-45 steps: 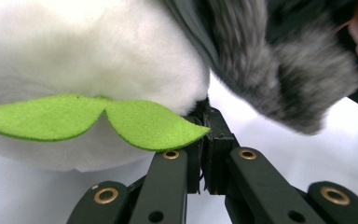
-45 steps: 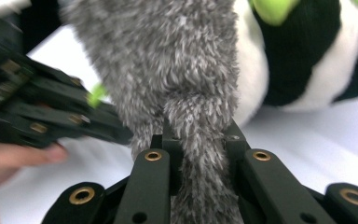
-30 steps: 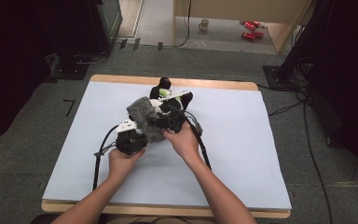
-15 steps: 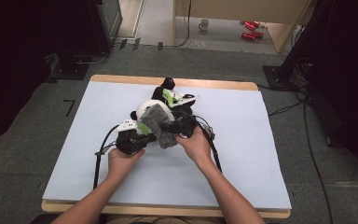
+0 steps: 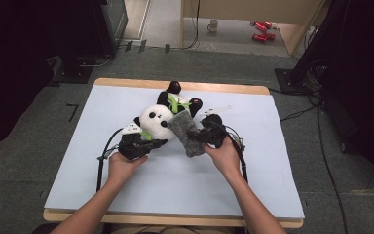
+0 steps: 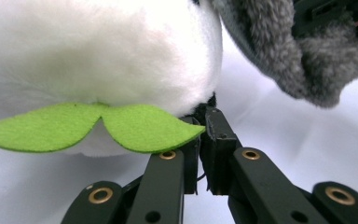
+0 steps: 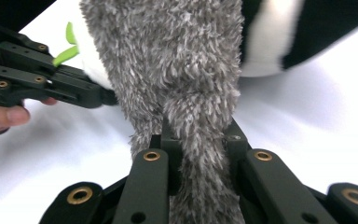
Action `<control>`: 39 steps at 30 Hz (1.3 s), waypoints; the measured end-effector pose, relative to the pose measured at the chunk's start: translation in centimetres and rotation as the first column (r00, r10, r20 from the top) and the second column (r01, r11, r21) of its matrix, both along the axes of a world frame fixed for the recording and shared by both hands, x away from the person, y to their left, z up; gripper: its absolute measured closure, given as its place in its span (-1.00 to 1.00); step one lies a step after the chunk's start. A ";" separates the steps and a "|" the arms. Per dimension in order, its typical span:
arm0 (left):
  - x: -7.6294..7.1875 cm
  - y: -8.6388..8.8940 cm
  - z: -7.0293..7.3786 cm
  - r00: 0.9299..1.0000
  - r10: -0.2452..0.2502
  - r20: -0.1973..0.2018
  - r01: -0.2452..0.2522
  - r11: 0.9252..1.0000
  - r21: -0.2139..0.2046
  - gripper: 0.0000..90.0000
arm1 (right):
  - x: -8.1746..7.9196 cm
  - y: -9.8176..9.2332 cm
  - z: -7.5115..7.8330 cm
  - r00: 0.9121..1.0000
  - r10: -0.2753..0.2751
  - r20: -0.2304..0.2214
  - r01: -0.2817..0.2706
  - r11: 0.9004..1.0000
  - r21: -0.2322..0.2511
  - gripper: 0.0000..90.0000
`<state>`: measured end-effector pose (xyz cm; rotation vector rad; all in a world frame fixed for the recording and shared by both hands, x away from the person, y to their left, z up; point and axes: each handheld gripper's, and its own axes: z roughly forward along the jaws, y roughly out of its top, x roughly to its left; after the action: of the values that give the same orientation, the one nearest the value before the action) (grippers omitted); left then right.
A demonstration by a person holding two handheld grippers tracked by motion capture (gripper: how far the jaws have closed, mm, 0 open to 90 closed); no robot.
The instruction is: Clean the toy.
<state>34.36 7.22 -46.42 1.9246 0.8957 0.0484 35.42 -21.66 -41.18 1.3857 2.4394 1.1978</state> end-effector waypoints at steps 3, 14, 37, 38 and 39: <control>-0.1 0.1 0.0 1.000 -0.003 0.003 0.003 1.000 0.011 0.89 | -0.2 -1.7 0.1 1.000 -0.029 0.005 0.029 0.999 0.013 0.71; 0.3 0.5 -0.9 0.999 -0.037 -0.010 0.037 0.998 0.052 0.81 | 0.4 -7.0 -3.1 0.987 -0.162 -0.023 0.162 0.987 0.000 0.70; 0.2 0.4 -1.0 0.996 -0.092 -0.006 0.092 0.994 0.065 0.15 | 1.7 -8.4 -5.7 0.979 -0.186 -0.077 0.187 0.982 0.004 -0.10; 0.1 0.4 -0.8 0.995 -0.096 -0.015 0.097 0.993 0.071 0.10 | 1.6 -8.5 -5.4 0.982 -0.180 -0.059 0.181 0.983 0.010 -0.17; 0.1 0.4 -0.8 0.995 -0.096 -0.015 0.097 0.993 0.071 0.07 | 1.6 -8.5 -5.4 0.982 -0.180 -0.059 0.181 0.983 0.010 -0.17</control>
<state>34.48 7.60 -47.19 2.0349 0.8173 0.0118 36.98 -30.20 -46.59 1.6282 2.2849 1.1521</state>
